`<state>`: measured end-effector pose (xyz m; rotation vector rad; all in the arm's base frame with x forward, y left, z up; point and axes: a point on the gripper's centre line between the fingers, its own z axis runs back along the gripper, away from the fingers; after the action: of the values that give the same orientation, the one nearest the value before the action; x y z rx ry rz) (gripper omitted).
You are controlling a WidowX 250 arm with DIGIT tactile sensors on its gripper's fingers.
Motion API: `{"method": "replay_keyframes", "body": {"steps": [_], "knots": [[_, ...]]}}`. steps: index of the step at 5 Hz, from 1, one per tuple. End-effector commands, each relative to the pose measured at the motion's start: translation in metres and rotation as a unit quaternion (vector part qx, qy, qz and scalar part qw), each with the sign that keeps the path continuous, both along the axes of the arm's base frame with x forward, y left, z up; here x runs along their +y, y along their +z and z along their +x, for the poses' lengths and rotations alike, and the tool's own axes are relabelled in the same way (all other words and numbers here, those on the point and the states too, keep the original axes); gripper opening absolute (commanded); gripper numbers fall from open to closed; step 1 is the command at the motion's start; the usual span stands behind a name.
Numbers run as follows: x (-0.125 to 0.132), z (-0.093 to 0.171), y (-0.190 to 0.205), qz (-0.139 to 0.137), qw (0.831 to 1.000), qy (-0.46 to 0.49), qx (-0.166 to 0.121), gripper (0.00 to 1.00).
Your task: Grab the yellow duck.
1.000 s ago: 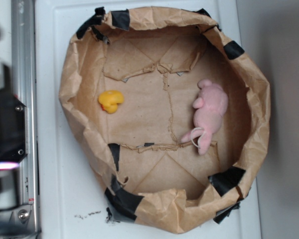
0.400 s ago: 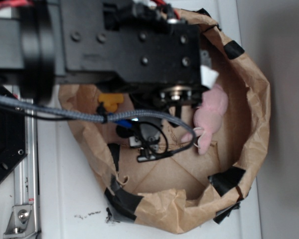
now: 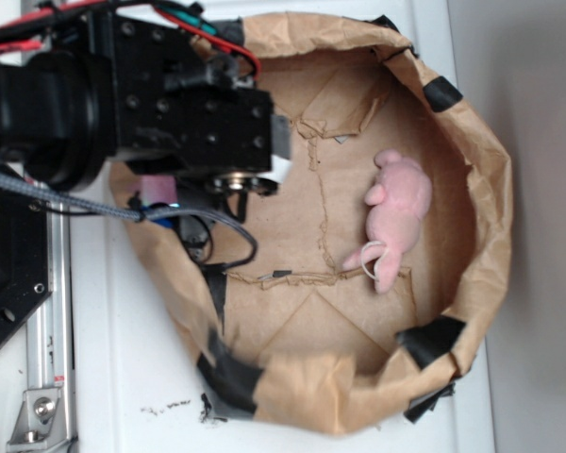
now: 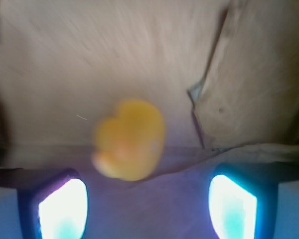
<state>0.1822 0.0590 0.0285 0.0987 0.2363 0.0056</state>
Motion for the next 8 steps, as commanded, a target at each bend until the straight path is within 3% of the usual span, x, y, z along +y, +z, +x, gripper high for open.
{"method": "replay_keyframes", "body": {"steps": [1, 4, 5, 7, 8], "knots": [[0.030, 0.019, -0.017, 0.010, 0.999, -0.008, -0.034, 0.00], [0.032, 0.014, -0.010, 0.014, 0.999, 0.012, -0.040, 0.00], [0.030, 0.017, 0.012, -0.009, 0.997, 0.024, -0.068, 0.00], [0.009, 0.047, 0.114, -0.024, 0.981, 0.050, -0.188, 0.00], [-0.007, 0.054, 0.144, -0.012, 0.984, 0.049, -0.170, 0.00]]}}
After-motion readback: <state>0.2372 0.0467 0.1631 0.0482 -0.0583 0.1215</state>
